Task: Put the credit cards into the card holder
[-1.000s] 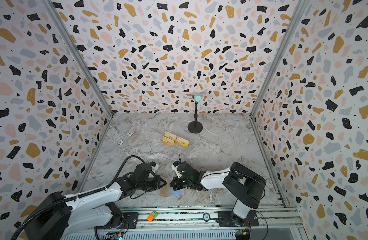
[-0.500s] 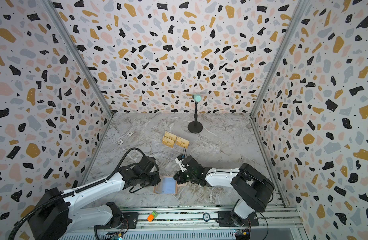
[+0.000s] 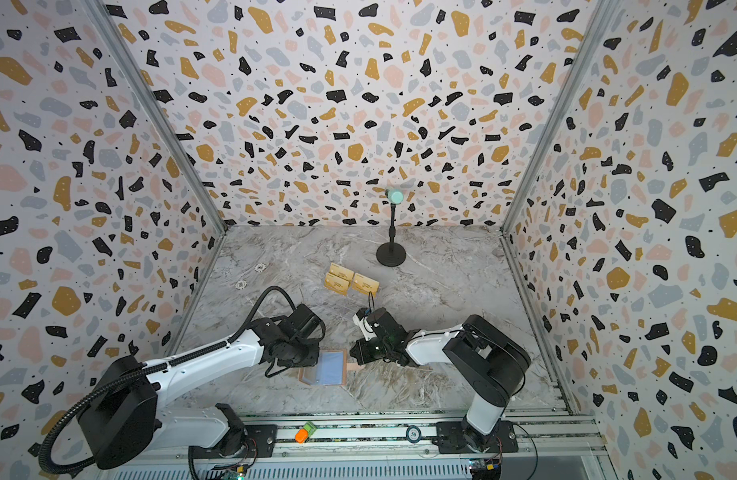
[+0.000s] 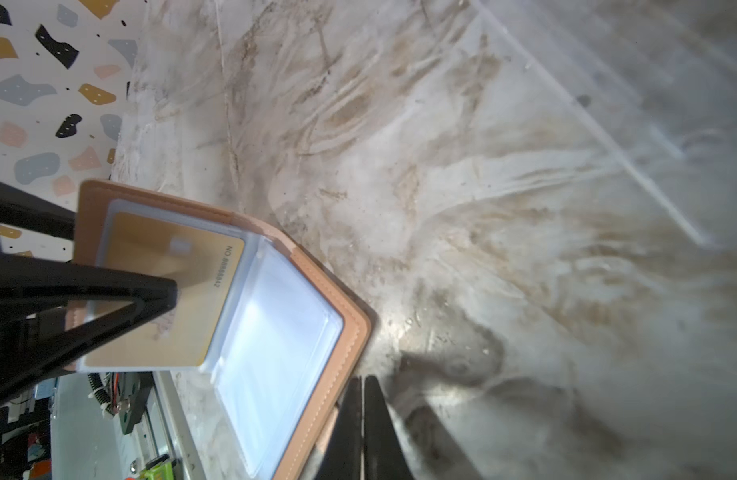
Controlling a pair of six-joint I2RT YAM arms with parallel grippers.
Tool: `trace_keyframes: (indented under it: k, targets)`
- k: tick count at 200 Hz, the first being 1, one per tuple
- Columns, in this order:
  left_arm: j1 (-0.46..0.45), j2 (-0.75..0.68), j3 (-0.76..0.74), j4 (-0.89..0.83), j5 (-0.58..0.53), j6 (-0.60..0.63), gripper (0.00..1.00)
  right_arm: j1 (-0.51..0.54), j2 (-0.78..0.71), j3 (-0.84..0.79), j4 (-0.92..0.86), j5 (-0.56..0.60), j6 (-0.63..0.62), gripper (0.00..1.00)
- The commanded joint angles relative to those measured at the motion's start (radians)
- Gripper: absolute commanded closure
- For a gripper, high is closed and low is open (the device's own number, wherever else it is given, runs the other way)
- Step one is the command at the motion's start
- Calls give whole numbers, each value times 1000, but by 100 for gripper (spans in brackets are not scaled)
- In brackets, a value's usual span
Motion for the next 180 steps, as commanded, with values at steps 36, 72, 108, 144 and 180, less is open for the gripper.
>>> trace_keyframes:
  k: [36,72,108,144,180]
  targets:
    - [-21,-18,45,62,122,-49,60,1,32,-9,42,-33,-10,93]
    - [-36,-23,21,169,199,-88,55,-9,17,-31,98,-84,25,93]
    - [-50,-26,-19,272,241,-115,48,-35,-19,-41,63,-84,17,94]
    - [-50,-13,-103,433,280,-166,48,-52,-115,-57,-35,-23,-17,94]
    - [-50,-22,-175,575,265,-196,49,-37,-222,-106,-35,-41,-2,94]
